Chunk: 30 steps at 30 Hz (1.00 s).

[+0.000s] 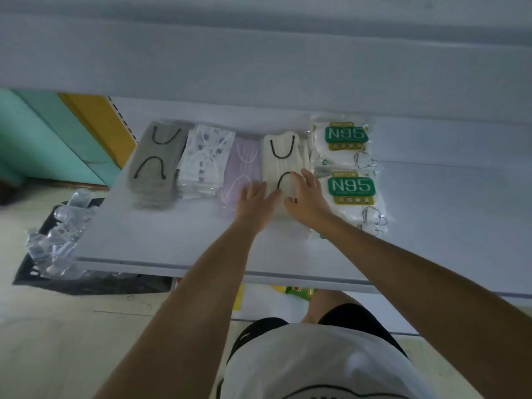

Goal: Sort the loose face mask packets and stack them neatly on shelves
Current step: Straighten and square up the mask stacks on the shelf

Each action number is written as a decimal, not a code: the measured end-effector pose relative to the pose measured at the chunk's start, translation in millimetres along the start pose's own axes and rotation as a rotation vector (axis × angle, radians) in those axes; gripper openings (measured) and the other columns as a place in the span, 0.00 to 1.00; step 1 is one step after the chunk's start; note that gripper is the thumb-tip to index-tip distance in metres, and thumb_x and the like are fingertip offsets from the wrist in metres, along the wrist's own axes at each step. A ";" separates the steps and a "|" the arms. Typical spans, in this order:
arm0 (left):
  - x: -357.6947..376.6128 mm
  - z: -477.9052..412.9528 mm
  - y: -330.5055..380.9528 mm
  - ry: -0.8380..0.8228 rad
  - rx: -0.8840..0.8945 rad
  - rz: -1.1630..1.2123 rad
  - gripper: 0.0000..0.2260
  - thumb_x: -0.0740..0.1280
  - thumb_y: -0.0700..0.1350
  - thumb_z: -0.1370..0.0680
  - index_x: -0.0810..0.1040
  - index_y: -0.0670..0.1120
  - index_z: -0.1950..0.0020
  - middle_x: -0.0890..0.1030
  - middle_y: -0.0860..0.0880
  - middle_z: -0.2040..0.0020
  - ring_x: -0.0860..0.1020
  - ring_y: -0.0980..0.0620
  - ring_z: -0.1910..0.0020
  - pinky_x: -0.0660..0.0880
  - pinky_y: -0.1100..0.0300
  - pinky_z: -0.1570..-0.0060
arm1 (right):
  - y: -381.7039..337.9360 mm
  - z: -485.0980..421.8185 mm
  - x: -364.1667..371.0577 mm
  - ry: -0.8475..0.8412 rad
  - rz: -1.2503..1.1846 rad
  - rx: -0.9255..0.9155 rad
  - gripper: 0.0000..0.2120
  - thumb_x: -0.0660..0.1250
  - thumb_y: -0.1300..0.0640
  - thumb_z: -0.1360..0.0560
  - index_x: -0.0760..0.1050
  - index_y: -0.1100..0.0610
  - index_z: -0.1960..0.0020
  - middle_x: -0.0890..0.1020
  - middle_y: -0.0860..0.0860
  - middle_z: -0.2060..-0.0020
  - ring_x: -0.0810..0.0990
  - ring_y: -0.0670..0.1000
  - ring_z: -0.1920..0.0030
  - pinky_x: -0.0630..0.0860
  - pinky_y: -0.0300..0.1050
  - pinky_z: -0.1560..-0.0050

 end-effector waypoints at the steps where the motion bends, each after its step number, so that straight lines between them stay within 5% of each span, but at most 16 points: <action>1: -0.8 -4.5 2.6 0.001 -0.003 -0.006 0.25 0.56 0.45 0.18 0.51 0.53 0.23 0.51 0.42 0.23 0.48 0.41 0.24 0.47 0.46 0.27 | 4.4 1.9 -5.3 0.003 0.029 -0.022 0.29 0.60 0.58 0.24 0.55 0.58 0.26 0.49 0.57 0.25 0.47 0.57 0.25 0.54 0.53 0.29; 9: -20.7 25.6 0.5 0.053 -0.006 0.107 0.27 0.56 0.45 0.19 0.48 0.48 0.22 0.48 0.43 0.22 0.48 0.42 0.24 0.47 0.49 0.27 | 6.5 31.3 -34.2 -0.150 0.334 -0.197 0.32 0.61 0.56 0.23 0.50 0.57 0.24 0.50 0.55 0.24 0.48 0.55 0.25 0.54 0.53 0.28; 16: -84.4 143.0 -38.1 0.190 0.214 0.207 0.24 0.54 0.51 0.18 0.56 0.46 0.23 0.57 0.47 0.23 0.57 0.49 0.25 0.53 0.56 0.28 | -47.5 86.7 -61.2 -0.250 0.474 -0.442 0.29 0.58 0.52 0.21 0.50 0.55 0.24 0.54 0.53 0.24 0.53 0.52 0.25 0.51 0.44 0.28; 18: -112.8 184.2 -48.7 0.279 0.337 0.154 0.22 0.58 0.49 0.18 0.63 0.43 0.26 0.65 0.45 0.26 0.66 0.47 0.29 0.63 0.54 0.31 | -76.9 103.3 -72.3 -0.213 0.440 -0.521 0.28 0.58 0.52 0.20 0.52 0.55 0.24 0.57 0.53 0.25 0.56 0.51 0.26 0.50 0.41 0.29; 21: -160.8 246.3 -56.3 0.489 0.583 0.048 0.15 0.65 0.44 0.22 0.78 0.38 0.39 0.81 0.41 0.43 0.82 0.43 0.48 0.80 0.52 0.52 | -128.4 136.5 -86.9 -0.147 0.359 -0.674 0.25 0.60 0.54 0.21 0.59 0.56 0.26 0.65 0.53 0.28 0.63 0.52 0.29 0.56 0.41 0.31; 25: -231.3 296.1 -62.5 0.648 0.773 -0.083 0.14 0.61 0.41 0.23 0.81 0.37 0.44 0.83 0.41 0.49 0.83 0.45 0.56 0.78 0.57 0.59 | -202.2 195.2 -113.3 0.093 0.316 -1.011 0.19 0.69 0.62 0.28 0.75 0.64 0.37 0.80 0.60 0.45 0.81 0.58 0.47 0.77 0.48 0.50; 30: -322.1 306.0 -76.6 0.943 0.757 -0.112 0.13 0.60 0.38 0.22 0.78 0.36 0.41 0.82 0.41 0.46 0.81 0.43 0.51 0.76 0.54 0.56 | -265.1 230.0 -163.7 0.292 0.309 -1.207 0.14 0.65 0.62 0.26 0.77 0.65 0.41 0.82 0.60 0.49 0.83 0.58 0.52 0.78 0.48 0.57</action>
Point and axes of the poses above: each hand's wrist, its own z-axis away from the middle knuckle, its own x-axis out of the palm, y = z × x, the point moved 4 cm from there along -z, towards the middle knuckle
